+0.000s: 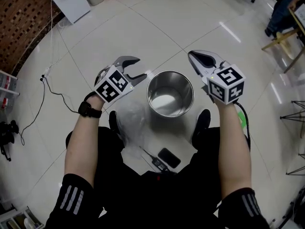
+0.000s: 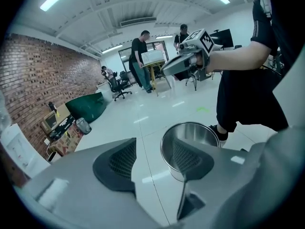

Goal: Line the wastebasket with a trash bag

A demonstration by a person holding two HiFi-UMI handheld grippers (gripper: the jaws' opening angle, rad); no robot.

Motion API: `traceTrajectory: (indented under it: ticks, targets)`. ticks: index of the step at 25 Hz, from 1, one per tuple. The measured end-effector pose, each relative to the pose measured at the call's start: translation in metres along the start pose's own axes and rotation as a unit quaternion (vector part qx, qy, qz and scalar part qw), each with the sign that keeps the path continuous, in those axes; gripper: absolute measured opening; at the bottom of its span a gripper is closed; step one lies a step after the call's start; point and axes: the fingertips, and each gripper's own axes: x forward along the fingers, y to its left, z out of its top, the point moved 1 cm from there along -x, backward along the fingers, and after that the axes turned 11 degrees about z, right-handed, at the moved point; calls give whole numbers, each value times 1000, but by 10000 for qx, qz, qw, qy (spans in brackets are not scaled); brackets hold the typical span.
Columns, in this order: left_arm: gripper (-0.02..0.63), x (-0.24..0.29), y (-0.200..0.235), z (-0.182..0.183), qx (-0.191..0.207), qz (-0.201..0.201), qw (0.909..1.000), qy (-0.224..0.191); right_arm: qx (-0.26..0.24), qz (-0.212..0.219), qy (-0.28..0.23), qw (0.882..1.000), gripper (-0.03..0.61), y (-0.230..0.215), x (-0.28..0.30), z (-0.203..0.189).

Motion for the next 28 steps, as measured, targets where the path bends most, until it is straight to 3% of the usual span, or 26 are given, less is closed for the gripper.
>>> traceTrajectory:
  ticks: [5,11,16,28]
  targets:
    - [236,13,-17,-53,-78,-296,9975,631,-55,264,145,9995,50,14,25,2]
    - [236,20,-51,-127,-239,-737,9864,1449,-342,522,211,9978,57,38,50,10]
    - [244,18,-80,-184,-84,-1135,9700,2149,-405,667,169,9968,58,48,65,18]
    - [285,45,-159,-296,-62,-1662,9294,3294,-569,746,406,9948,58,58,74,9]
